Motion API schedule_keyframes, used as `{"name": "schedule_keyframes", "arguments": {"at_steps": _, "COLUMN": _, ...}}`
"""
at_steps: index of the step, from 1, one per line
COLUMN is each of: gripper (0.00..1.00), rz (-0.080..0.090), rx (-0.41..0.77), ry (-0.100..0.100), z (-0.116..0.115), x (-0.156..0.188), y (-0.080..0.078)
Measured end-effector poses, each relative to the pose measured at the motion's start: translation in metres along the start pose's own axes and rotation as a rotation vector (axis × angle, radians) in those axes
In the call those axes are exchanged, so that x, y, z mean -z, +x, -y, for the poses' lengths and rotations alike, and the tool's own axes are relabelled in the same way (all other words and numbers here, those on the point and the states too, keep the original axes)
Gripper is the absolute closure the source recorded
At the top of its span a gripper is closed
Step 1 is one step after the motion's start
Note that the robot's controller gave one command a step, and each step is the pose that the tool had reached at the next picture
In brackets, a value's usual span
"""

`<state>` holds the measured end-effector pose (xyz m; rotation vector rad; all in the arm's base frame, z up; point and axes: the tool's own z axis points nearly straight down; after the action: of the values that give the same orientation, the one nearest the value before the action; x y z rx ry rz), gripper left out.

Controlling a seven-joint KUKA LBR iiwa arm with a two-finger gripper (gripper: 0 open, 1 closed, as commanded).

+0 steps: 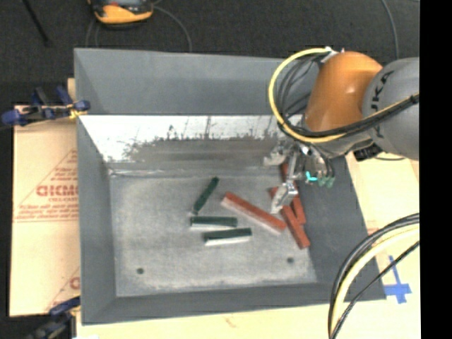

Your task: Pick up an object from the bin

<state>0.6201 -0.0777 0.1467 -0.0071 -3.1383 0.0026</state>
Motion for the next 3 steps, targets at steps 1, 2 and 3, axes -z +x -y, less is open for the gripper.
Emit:
{"name": "schedule_keyframes", "arguments": {"at_steps": 1, "gripper": 0.00, "rz": 0.008, "rx": 0.002, "ry": 0.001, "z": 0.000, "x": 0.005, "y": -0.002}}
{"name": "schedule_keyframes", "arguments": {"at_steps": 2, "gripper": 0.00, "rz": 0.018, "rx": -0.105, "ry": -0.001, "z": -0.021, "x": -0.031, "y": -0.005}}
{"name": "schedule_keyframes", "arguments": {"at_steps": 3, "gripper": 0.00, "rz": 0.001, "rx": -0.175, "ry": -0.004, "z": -0.037, "x": -0.054, "y": -0.001}}
